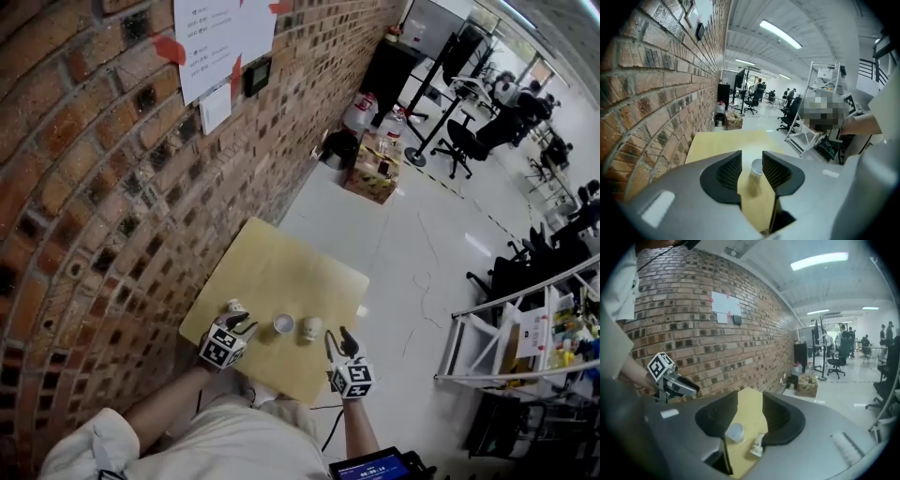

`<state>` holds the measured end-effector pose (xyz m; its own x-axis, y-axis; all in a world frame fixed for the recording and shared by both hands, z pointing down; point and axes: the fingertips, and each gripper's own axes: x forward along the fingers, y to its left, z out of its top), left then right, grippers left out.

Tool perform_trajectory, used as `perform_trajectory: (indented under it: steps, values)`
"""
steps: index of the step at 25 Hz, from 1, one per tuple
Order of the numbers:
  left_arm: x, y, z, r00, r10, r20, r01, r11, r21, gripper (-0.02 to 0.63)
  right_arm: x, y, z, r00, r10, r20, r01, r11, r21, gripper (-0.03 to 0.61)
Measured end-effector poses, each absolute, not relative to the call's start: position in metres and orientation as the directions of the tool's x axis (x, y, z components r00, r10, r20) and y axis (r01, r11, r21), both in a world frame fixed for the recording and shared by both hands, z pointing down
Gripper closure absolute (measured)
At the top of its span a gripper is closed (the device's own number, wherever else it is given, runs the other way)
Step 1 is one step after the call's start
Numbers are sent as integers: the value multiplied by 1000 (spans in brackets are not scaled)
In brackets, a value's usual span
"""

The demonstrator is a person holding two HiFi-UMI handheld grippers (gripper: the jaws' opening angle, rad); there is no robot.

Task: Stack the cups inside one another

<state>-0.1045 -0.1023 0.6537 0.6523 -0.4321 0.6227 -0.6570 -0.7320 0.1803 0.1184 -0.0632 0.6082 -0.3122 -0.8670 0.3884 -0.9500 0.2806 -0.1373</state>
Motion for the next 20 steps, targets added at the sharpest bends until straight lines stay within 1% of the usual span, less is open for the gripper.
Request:
perform_trajectory:
  steps: [1,4,10,13,20]
  values:
    - [-101,-104,647,651,-448,613,-663,-729,171,459,124,-60,600,-301,-877,374,-953,285,-99,421]
    - [-93,-103,637,629,-488,605,-687,-713,140,464,142,-50,583,-258,-905,337,-959,281,22,423]
    - [-82,-101,637,597,-521,610,-732,-665,149,465,178,-35,558,-181,-955,235,-969,214,123,431]
    - [-72,-96,636,598,-516,614,-729,-668,149,465,196,-27,558,-148,-965,218,-976,177,125,437]
    - [-54,-105,629,595,-522,611,-724,-678,126,465,214,-23,552,-126,-974,190,-984,147,104,443]
